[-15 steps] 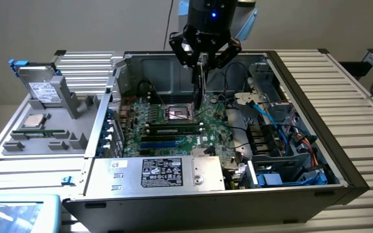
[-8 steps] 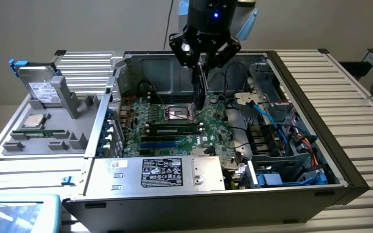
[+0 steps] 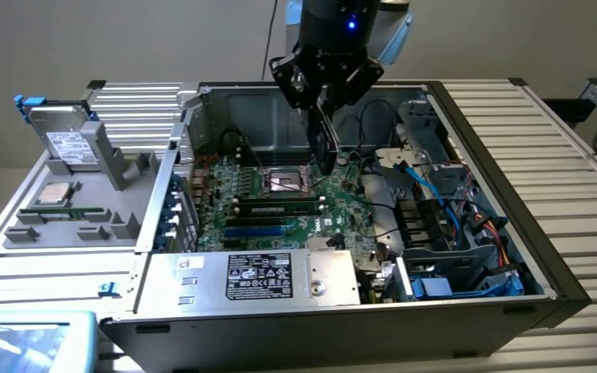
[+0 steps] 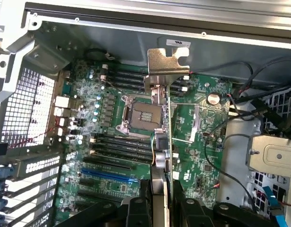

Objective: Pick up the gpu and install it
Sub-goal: 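Insert the gpu into the slot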

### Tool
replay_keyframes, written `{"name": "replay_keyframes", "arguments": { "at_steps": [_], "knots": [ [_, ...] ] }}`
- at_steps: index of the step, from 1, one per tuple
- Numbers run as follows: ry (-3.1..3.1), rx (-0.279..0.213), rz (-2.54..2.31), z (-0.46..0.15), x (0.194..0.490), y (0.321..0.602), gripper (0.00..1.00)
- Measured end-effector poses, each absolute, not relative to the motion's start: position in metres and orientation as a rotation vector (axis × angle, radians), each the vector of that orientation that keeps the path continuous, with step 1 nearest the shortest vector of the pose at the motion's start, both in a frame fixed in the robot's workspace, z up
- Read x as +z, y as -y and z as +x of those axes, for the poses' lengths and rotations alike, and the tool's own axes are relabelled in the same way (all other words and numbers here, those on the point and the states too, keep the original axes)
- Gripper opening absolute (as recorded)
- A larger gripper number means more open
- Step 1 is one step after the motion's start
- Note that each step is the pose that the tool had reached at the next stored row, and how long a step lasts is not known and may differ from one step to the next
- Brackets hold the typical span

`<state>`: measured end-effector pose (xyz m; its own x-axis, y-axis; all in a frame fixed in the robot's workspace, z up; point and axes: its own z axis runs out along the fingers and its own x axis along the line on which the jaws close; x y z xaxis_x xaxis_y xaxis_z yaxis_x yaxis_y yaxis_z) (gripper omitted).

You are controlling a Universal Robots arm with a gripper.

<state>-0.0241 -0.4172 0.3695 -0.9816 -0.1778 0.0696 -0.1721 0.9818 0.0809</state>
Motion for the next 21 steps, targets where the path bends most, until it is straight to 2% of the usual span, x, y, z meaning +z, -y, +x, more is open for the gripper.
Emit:
{"name": "replay_keyframes", "arguments": {
  "at_steps": [10,21],
  "knots": [
    [3.01,-0.129,0.542,-0.0241,0.3695,0.4171,0.29],
    [2.935,-0.118,0.839,-0.0241,0.3695,0.4171,0.29]
  ]
}}
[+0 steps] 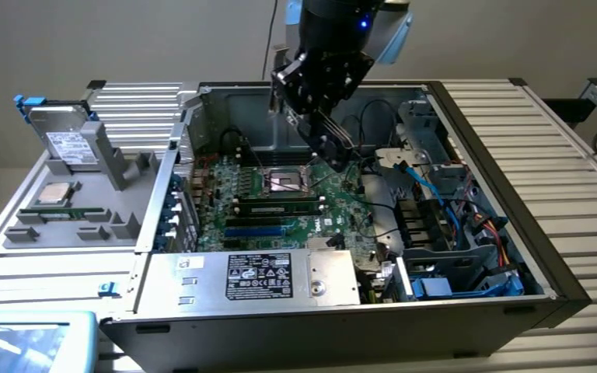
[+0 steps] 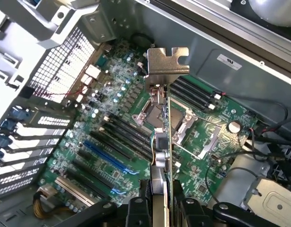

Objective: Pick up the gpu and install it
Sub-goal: 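Insert the gpu into the slot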

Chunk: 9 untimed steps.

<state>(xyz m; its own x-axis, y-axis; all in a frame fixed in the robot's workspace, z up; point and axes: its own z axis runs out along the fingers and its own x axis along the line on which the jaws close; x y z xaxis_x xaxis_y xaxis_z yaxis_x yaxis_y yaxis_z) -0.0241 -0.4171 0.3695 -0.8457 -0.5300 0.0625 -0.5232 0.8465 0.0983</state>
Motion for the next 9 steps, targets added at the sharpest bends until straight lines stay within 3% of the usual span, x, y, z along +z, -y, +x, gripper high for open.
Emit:
{"name": "replay_keyframes", "arguments": {
  "at_steps": [9],
  "knots": [
    [2.854,-0.107,1.075,-0.0241,0.3694,0.4172,0.29]
  ]
}}
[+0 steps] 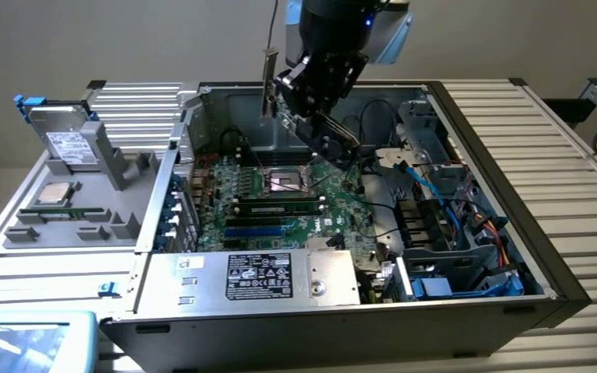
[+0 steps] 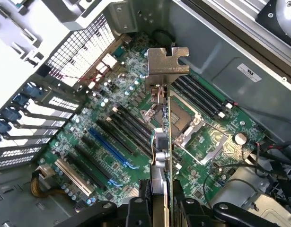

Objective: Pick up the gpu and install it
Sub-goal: 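Insert the gpu into the slot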

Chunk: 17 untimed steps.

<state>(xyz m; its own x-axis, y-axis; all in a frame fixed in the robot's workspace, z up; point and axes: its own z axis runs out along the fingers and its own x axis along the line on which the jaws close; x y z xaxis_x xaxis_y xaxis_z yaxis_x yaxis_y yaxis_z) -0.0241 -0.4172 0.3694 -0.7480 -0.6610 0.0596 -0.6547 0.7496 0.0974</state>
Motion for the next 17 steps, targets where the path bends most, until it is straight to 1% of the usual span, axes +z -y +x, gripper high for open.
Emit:
{"name": "replay_keyframes", "arguments": {
  "at_steps": [7,17],
  "knots": [
    [2.783,-0.094,1.255,-0.0242,0.3694,0.4172,0.29],
    [2.705,-0.05,1.51,-0.0241,0.3689,0.4171,0.29]
  ]
}}
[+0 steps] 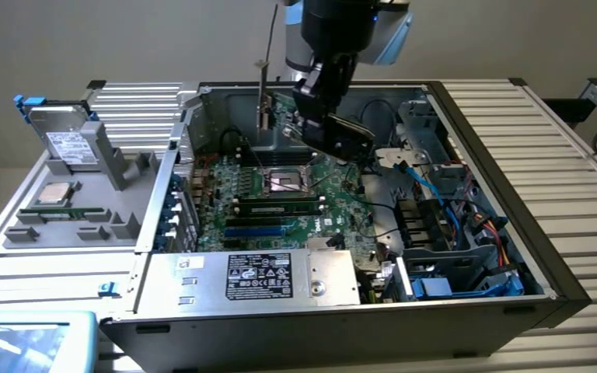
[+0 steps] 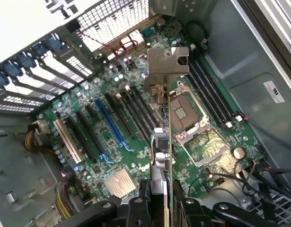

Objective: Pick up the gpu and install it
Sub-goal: 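Insert the gpu into the slot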

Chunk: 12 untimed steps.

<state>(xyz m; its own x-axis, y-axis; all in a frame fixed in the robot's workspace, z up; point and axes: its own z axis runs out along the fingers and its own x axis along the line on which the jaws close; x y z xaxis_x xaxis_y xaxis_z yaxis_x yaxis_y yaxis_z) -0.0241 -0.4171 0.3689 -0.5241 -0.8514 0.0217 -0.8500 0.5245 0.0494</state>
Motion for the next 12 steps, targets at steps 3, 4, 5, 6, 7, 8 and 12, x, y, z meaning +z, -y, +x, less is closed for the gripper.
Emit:
{"name": "replay_keyframes", "arguments": {
  "at_steps": [3,4,5,6,7,8,12],
  "knots": [
    [2.668,-0.042,1.587,-0.0241,0.3685,0.4172,0.29],
    [2.655,-0.039,1.612,-0.0241,0.3683,0.4171,0.29],
    [2.643,-0.036,1.637,-0.0241,0.3682,0.4172,0.29],
    [2.629,-0.033,1.662,-0.0241,0.368,0.4172,0.29],
    [2.616,-0.03,1.687,-0.0241,0.3678,0.4171,0.29],
    [2.602,-0.027,1.712,-0.0241,0.3677,0.4172,0.29],
    [2.549,-0.013,1.806,-0.0241,0.3672,0.4172,0.29]
  ]
}}
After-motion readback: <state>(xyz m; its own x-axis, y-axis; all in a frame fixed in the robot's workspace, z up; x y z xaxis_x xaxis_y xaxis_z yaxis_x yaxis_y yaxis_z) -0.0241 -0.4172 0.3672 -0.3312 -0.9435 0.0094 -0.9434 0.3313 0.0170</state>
